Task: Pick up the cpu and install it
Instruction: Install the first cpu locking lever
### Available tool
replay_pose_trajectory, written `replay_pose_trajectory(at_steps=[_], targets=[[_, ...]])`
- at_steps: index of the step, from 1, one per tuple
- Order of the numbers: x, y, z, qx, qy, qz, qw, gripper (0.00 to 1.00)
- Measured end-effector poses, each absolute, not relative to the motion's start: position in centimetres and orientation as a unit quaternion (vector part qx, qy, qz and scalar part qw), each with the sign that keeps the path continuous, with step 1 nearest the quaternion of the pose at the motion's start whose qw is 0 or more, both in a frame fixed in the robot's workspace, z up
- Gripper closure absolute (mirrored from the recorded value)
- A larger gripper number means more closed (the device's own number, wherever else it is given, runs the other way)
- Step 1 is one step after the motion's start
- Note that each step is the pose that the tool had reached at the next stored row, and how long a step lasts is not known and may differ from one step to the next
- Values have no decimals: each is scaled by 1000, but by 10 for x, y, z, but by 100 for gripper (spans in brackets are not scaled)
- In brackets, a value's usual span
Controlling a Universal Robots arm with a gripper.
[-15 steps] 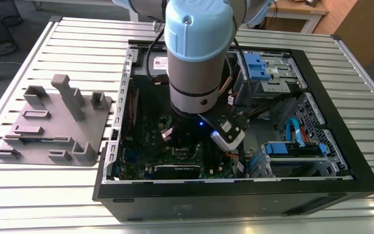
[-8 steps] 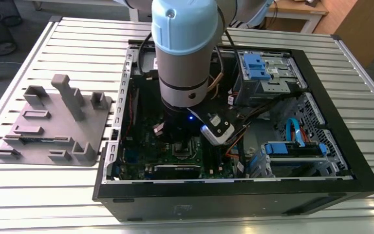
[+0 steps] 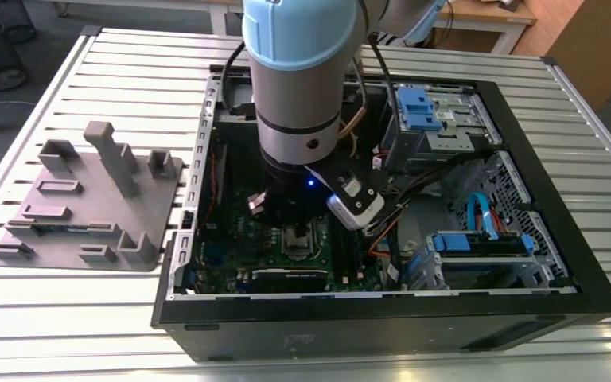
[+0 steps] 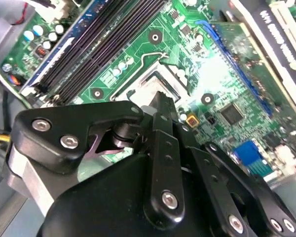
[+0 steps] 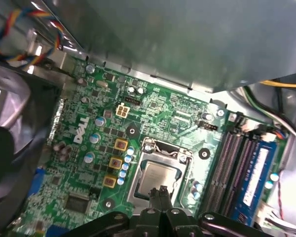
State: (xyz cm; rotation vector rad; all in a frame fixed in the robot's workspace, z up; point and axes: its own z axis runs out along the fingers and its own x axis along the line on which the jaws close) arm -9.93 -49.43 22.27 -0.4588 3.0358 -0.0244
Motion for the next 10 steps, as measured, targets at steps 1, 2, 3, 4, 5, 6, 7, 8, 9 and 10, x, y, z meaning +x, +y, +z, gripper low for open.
replay_pose_trajectory(at_steps=[1, 2, 3, 4, 5, 6, 7, 8, 9, 10], targets=[[-99, -494, 224, -149, 988, -8, 36, 89], [-99, -494, 224, -149, 988, -8, 36, 89], [-99, -494, 224, -149, 988, -8, 36, 89], [-99, -494, 224, -149, 988, -8, 36, 89], [-99, -494, 225, -149, 988, -8, 36, 89], [-99, -494, 225, -149, 988, -8, 36, 89], [-99, -494, 226, -149, 988, -8, 36, 89], [-99, -494, 228, -149, 988, -8, 36, 89], [-99, -494, 228, -149, 988, -8, 36, 89], [-99, -494, 228, -149, 988, -8, 36, 89]])
